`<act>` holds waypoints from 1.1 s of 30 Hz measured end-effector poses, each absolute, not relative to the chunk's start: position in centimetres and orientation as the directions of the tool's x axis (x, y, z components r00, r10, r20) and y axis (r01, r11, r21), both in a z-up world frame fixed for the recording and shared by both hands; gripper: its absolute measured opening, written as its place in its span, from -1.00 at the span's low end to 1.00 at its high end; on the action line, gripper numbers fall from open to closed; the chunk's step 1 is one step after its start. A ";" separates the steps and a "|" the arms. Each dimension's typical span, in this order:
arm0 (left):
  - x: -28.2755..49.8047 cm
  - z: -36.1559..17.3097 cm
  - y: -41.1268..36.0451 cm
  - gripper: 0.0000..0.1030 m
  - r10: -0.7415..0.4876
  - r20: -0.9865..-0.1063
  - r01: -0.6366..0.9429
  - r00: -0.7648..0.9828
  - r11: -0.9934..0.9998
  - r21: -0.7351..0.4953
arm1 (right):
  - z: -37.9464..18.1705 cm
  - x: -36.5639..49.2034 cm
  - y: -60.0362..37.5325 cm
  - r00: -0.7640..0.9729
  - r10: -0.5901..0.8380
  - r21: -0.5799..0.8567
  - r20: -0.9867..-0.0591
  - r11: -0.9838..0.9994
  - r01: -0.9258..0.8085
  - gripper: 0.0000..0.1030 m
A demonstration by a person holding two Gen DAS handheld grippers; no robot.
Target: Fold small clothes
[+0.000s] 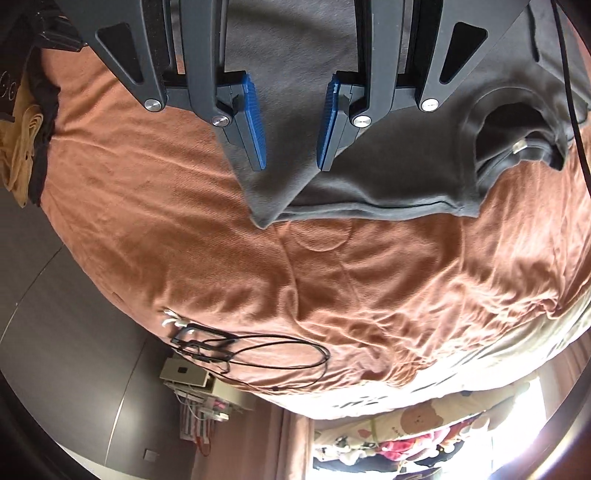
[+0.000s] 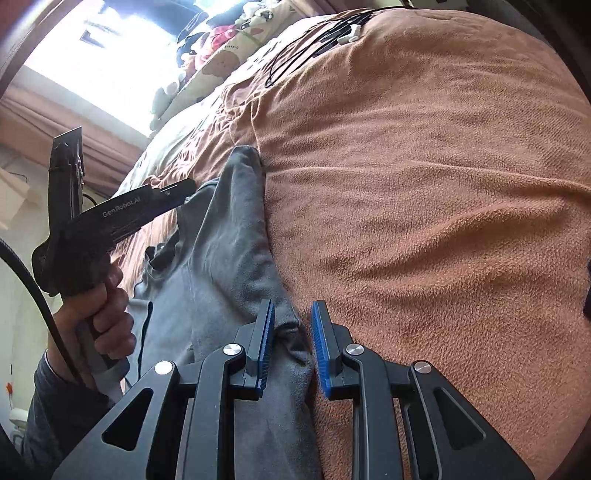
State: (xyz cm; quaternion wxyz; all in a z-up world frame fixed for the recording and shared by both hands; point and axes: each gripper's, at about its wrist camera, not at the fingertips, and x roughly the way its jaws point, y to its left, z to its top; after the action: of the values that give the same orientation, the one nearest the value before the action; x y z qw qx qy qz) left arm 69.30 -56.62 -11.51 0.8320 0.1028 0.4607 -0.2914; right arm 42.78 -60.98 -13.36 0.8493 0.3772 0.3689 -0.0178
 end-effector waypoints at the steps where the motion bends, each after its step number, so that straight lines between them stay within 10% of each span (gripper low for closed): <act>1: 69.4 -11.9 -57.1 -0.41 -0.395 -0.830 0.587 0.393 0.803 -0.104 | -13.5 42.8 -61.0 0.730 0.254 0.637 -0.634 0.708 0.306 -0.65; 33: 72.6 -13.3 -60.0 -0.42 -0.415 -0.814 0.593 0.407 0.798 -0.110 | -14.1 42.2 -61.5 0.762 0.276 0.689 -0.586 0.665 0.288 -0.65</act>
State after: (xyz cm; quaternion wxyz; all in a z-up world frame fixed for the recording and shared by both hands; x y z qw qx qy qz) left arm 72.65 -60.00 -13.29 0.8330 0.0986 0.4527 -0.3024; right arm 42.20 -61.54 -14.13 0.8448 0.4090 0.3449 -0.0036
